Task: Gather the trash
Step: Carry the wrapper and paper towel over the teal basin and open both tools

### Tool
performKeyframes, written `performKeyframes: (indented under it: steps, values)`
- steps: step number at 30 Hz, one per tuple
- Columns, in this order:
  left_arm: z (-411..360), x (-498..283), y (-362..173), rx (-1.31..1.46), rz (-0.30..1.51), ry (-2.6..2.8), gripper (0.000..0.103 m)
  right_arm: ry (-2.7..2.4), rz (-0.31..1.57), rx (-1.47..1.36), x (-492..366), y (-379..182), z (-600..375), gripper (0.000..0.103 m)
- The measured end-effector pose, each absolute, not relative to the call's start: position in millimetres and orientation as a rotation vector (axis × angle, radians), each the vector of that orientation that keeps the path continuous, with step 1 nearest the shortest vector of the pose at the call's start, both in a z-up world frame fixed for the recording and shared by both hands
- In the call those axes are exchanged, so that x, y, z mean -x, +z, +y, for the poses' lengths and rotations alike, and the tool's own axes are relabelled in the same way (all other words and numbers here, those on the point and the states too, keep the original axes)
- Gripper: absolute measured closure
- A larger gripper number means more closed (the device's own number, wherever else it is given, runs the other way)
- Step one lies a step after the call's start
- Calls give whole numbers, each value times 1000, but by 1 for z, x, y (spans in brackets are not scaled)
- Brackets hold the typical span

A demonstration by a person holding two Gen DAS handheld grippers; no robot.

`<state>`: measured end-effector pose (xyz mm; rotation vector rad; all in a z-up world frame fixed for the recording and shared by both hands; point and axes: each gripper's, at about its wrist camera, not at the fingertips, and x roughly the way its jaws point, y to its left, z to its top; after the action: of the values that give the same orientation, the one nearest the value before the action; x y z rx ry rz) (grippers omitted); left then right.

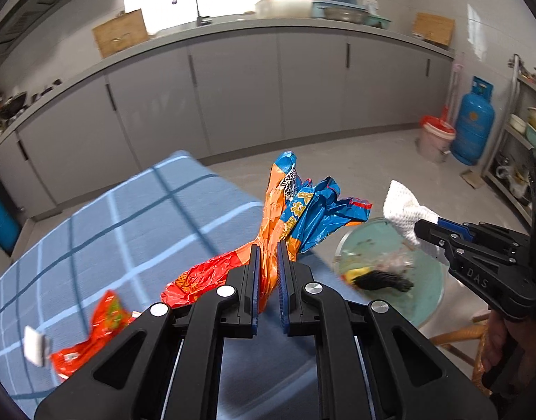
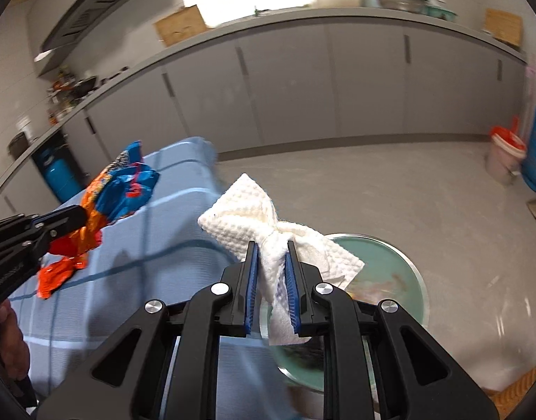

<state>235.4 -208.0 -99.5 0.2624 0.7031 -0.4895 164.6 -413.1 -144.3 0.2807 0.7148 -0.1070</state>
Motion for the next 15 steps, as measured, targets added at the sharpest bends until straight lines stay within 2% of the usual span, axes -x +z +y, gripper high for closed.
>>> performKeyframes:
  steps: [15]
  values:
    - [-289,-232,-136,-329,770,-627,92,-223,751,-376,-157,-182,-480,85]
